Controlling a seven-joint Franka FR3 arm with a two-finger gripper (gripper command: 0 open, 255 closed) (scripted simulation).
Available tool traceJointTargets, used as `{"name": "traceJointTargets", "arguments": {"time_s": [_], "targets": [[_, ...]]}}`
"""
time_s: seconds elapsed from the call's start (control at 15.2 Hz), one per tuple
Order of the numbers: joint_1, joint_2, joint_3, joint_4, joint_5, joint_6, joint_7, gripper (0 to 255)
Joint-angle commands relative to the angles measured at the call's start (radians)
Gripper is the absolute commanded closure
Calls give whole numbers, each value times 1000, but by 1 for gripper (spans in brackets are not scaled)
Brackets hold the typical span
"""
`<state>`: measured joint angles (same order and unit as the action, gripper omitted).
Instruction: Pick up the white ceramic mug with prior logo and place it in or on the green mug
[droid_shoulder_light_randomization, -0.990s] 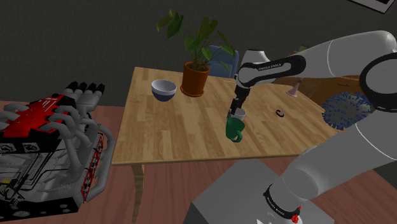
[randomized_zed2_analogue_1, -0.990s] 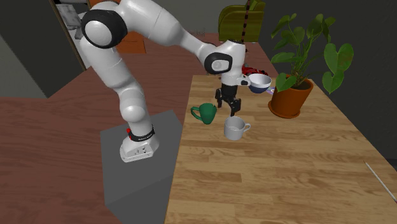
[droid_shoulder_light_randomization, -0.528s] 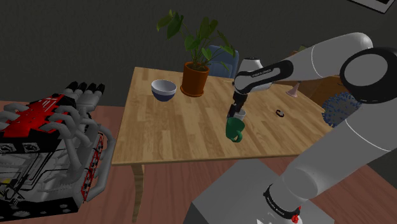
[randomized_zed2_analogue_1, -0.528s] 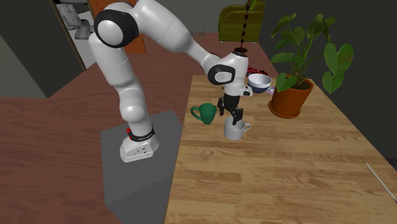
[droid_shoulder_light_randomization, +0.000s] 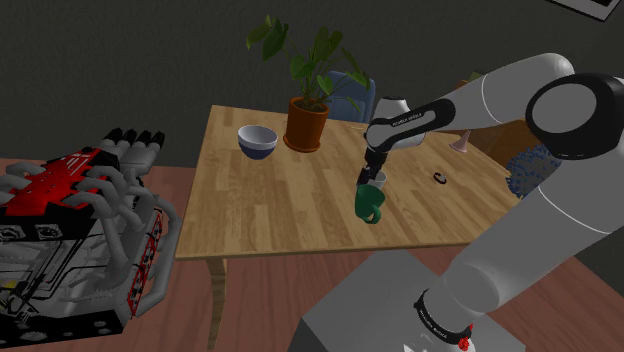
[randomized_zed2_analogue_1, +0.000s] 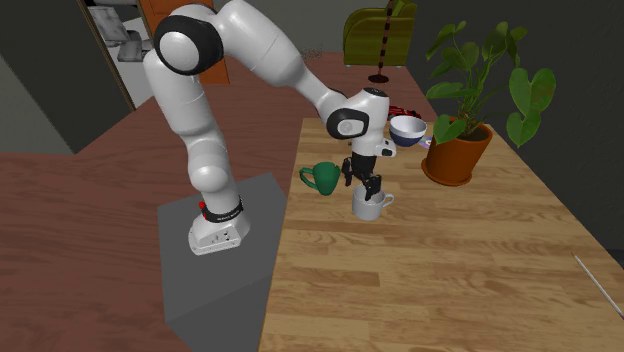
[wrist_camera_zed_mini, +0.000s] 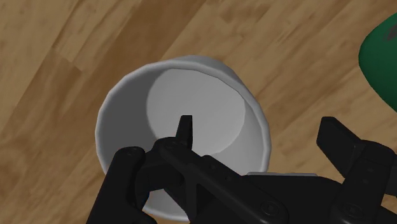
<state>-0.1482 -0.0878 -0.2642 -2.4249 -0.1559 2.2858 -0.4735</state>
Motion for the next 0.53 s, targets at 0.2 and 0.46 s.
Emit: {"name": "traceJointTargets", "arguments": {"time_s": [0.2, 0.46], "targets": [[0, 0, 0, 0, 0, 0, 0, 255], [0, 1, 0, 0, 0, 0, 0, 255]]}}
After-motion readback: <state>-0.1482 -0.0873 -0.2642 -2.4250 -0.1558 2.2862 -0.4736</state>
